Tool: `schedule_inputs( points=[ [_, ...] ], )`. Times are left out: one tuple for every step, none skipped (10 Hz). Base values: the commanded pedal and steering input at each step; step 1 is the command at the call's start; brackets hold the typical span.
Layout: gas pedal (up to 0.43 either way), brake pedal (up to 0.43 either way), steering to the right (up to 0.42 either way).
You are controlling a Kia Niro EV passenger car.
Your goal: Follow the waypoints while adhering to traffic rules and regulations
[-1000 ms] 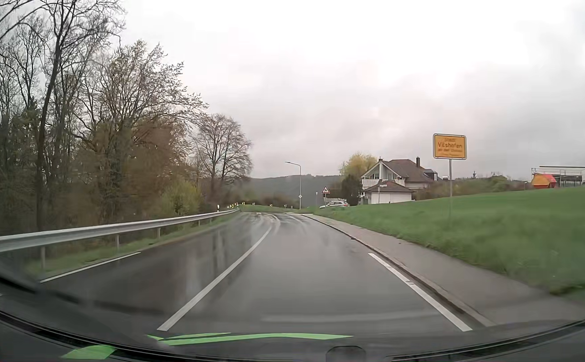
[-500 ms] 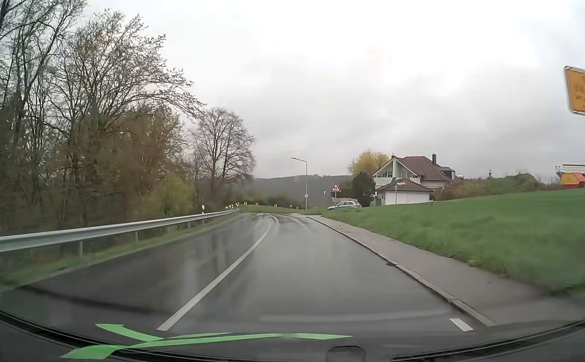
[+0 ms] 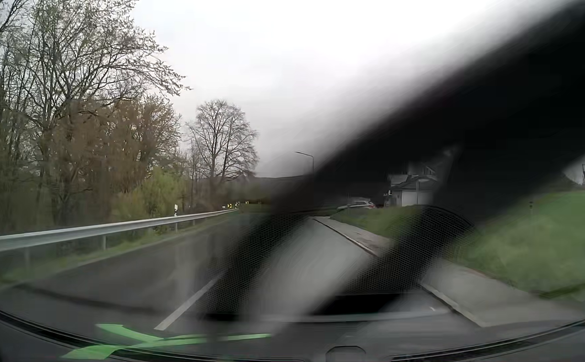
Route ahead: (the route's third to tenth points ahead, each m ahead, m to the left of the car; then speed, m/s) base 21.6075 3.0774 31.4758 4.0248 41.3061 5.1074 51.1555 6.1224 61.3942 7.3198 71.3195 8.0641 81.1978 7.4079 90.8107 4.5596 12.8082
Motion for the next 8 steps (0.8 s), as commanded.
schedule_inputs(
  points=[
    [0.008,0.000,-0.013],
    [0.000,0.000,-0.013],
    [0.000,0.000,-0.013],
    [0.000,0.000,-0.013],
    [0.000,0.000,-0.014],
    [0.000,0.000,-0.014],
    [0.008,0.000,-0.015],
    [0.028,0.000,-0.016]
  ],
)
